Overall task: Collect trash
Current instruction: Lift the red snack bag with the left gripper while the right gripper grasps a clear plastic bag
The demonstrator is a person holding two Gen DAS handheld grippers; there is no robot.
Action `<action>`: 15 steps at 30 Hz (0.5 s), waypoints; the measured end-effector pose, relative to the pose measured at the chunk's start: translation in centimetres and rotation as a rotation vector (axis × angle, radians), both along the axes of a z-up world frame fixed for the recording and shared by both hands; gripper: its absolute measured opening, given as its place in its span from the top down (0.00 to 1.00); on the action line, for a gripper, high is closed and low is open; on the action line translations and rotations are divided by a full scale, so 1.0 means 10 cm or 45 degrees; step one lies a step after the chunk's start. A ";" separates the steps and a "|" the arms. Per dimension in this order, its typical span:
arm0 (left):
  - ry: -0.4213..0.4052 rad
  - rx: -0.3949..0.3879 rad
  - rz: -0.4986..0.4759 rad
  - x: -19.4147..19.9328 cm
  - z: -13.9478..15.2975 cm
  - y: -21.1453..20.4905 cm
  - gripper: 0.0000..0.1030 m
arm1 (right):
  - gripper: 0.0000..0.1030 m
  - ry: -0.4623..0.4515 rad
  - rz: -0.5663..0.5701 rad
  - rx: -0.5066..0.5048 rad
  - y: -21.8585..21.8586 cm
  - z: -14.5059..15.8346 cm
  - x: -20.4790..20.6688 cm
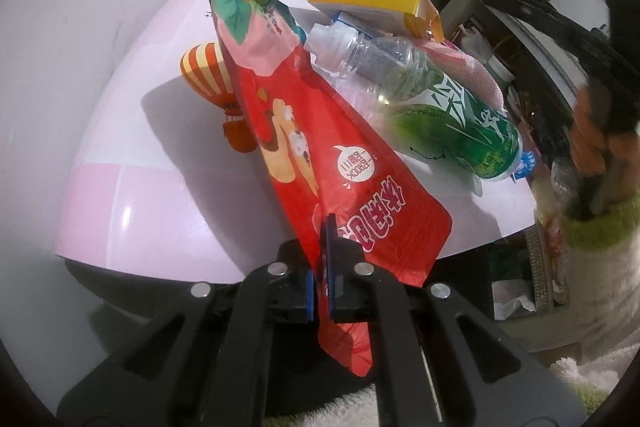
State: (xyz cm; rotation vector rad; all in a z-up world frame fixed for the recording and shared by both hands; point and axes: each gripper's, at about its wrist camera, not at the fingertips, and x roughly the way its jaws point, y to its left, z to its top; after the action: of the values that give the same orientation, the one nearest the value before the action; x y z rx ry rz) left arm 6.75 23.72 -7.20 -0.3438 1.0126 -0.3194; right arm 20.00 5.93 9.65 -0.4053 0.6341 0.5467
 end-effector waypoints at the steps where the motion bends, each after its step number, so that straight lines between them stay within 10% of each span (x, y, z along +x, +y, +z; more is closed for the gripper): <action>1: -0.002 0.001 -0.002 0.00 0.00 0.00 0.97 | 0.46 -0.029 0.007 -0.029 0.02 0.02 0.05; 5: -0.001 0.001 0.000 0.00 0.00 0.02 0.97 | 0.46 -0.014 0.005 -0.065 -0.05 0.09 0.42; 15: -0.006 -0.030 -0.016 0.01 -0.02 0.04 0.97 | 0.33 0.736 -0.193 0.511 -0.82 -0.21 1.95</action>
State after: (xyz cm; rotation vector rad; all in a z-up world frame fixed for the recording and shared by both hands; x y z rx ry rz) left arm 6.88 24.10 -7.37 -0.3584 1.0077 -0.3433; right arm 39.53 -2.27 7.51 0.1919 1.0727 0.6324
